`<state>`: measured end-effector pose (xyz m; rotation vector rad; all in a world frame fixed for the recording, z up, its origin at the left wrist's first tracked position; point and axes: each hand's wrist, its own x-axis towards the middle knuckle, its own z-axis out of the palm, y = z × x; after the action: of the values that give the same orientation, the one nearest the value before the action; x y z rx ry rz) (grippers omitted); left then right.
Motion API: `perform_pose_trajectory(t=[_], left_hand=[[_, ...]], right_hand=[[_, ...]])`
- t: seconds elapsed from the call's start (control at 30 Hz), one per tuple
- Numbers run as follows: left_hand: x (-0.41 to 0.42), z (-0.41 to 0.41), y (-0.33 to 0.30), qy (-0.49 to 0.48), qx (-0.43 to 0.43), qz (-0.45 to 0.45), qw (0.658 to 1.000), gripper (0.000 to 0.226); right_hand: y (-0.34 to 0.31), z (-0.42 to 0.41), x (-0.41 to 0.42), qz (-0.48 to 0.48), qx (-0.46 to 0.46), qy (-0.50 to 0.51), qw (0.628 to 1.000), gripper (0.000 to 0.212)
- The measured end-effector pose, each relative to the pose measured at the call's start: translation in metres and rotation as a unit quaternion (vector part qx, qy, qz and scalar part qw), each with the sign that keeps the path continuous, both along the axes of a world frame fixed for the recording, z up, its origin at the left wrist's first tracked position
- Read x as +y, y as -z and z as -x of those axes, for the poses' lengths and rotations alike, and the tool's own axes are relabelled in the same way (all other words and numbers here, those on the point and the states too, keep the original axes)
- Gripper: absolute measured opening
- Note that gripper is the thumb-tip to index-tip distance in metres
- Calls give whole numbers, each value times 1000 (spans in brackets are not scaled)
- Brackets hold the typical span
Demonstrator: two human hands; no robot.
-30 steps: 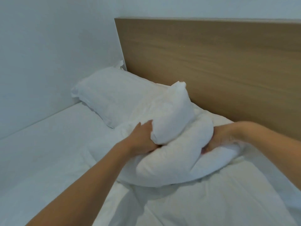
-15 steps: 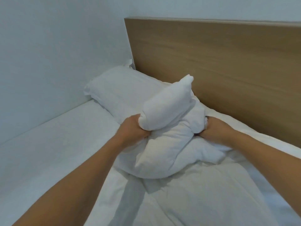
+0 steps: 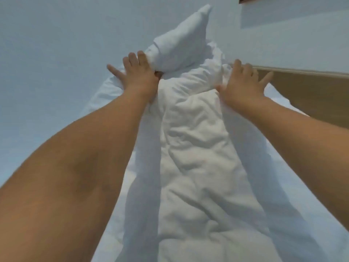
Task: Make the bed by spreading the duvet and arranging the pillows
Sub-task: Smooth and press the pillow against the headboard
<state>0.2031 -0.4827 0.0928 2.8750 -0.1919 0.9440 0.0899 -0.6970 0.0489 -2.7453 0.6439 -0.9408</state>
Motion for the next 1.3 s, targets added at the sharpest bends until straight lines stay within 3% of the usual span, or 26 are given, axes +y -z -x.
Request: perform_pose_trajectory(t=[0.07,0.17,0.27,0.33,0.43,0.53,0.63,0.8,0.9,0.97,1.03,1.1,1.2,1.3], left_hand=[[5,-9,73,-4,101,25,995,75],[22,10,218,40,292,47,954,68],[44,47,362,54,446,7,893,69],[46,53,442,41,441,11,896,71],[40,39,497,35,317,-16,948,70],[42,22,512,36,270,-19,962,68],[49,25,510,26,285,-6,958,69],[31,46,477,-12,452,23,892,77],[14,100,440,28,519,22,854,89],[14,143,428,63,538,-60,839,107],[19,168,433,57,527,-113,840,112],[22,173,445,41,537,-114,835,116],[12,163,453,36,555,-105,824,122],[9,156,452,28,568,-100,817,123]], right_hand=[[67,-3,18,84,9,-58,995,77],[231,12,20,161,218,-160,949,79],[334,9,-2,95,251,-173,948,78],[369,-11,-2,76,189,-193,960,66],[412,-30,1,129,48,-215,967,62],[428,-39,1,139,56,-196,969,64],[429,-40,4,102,59,-194,974,64],[422,-35,12,93,-71,-229,966,59],[421,-27,12,61,-80,-219,970,60],[416,-21,15,49,-36,-216,974,61],[407,-15,16,84,77,-194,974,69],[400,-9,18,111,174,-177,962,71],[366,-1,22,144,201,-174,953,72],[314,16,-6,282,257,-107,918,74]])
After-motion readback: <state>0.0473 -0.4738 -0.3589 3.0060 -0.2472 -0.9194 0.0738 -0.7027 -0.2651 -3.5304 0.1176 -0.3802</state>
